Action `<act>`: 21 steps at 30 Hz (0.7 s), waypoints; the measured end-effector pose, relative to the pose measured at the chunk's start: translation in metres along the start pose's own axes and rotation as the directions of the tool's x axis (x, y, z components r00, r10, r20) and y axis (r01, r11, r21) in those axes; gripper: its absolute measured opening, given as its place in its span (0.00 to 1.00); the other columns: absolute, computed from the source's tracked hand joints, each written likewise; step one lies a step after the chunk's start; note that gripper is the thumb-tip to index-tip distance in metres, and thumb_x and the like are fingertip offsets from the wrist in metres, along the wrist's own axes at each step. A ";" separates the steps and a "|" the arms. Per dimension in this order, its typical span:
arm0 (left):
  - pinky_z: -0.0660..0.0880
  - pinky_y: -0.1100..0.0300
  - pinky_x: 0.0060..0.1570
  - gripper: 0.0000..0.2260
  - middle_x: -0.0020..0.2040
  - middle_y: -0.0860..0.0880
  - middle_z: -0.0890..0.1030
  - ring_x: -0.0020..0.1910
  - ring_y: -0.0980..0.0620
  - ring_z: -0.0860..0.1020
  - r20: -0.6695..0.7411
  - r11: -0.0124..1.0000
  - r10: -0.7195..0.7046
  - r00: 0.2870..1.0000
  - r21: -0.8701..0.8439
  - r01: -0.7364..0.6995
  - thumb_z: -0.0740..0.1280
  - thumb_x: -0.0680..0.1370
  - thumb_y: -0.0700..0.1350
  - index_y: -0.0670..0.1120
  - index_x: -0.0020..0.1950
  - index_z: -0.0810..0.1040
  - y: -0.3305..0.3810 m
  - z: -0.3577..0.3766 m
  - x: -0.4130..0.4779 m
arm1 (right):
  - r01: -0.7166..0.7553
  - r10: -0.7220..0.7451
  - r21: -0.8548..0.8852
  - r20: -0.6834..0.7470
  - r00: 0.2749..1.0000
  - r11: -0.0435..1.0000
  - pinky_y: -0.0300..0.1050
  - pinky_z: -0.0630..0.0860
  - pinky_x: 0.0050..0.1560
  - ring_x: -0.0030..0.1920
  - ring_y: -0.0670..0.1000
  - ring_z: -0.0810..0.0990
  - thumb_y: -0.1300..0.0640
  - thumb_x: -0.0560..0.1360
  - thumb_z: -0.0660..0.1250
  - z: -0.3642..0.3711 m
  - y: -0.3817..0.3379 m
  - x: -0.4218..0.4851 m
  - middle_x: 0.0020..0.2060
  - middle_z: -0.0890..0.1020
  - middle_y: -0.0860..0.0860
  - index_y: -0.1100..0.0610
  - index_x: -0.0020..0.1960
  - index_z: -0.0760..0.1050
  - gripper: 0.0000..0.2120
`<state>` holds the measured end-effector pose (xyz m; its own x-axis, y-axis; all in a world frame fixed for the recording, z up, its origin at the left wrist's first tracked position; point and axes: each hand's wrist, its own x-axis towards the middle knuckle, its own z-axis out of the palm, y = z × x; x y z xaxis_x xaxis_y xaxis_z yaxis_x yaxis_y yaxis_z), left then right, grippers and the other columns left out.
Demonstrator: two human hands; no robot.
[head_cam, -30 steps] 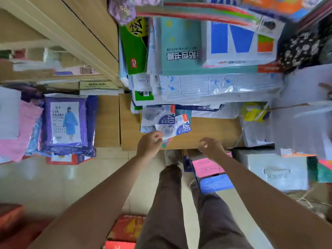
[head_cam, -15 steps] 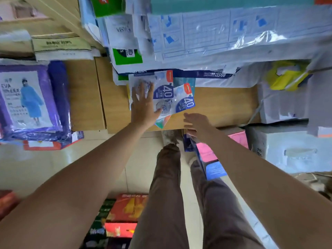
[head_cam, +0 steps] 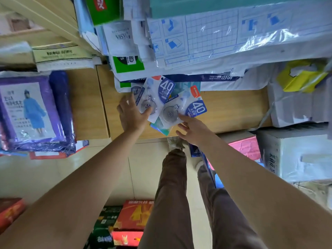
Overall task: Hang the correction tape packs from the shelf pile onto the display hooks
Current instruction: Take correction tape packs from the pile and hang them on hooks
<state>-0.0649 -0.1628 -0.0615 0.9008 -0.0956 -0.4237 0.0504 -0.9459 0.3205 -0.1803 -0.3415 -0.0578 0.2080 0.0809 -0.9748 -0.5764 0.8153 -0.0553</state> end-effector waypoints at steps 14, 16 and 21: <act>0.68 0.57 0.42 0.20 0.51 0.47 0.83 0.49 0.42 0.80 -0.026 0.965 -0.160 0.987 -0.214 0.151 0.74 0.74 0.52 0.43 0.59 0.73 0.004 -0.016 -0.032 | 0.206 -0.206 -0.021 -0.222 0.953 0.978 0.48 0.79 0.53 0.45 0.53 0.81 0.62 0.78 0.69 -0.061 -0.021 -0.035 0.47 0.83 0.53 0.54 0.50 0.78 0.04; 0.67 0.57 0.42 0.19 0.51 0.47 0.84 0.48 0.42 0.80 -0.028 0.967 -0.149 0.988 -0.211 0.140 0.73 0.76 0.52 0.44 0.60 0.73 0.005 -0.024 -0.047 | 0.246 -0.251 -0.056 -0.277 0.928 0.968 0.46 0.80 0.46 0.43 0.53 0.82 0.61 0.77 0.70 -0.066 -0.024 -0.044 0.46 0.84 0.54 0.55 0.48 0.79 0.02; 0.72 0.53 0.44 0.21 0.50 0.48 0.84 0.48 0.41 0.80 -0.004 0.972 -0.129 0.992 -0.198 0.126 0.68 0.73 0.59 0.49 0.59 0.75 0.015 -0.051 -0.088 | 0.316 -0.467 -0.430 -0.310 0.828 0.846 0.39 0.75 0.32 0.36 0.51 0.79 0.61 0.77 0.71 -0.081 -0.033 -0.081 0.37 0.82 0.51 0.57 0.49 0.81 0.02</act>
<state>-0.1216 -0.1527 0.0236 0.8884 0.0284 -0.4581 0.2477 -0.8700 0.4263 -0.2424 -0.4214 0.0055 0.1968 -0.4916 -0.8483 -0.7614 0.4685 -0.4481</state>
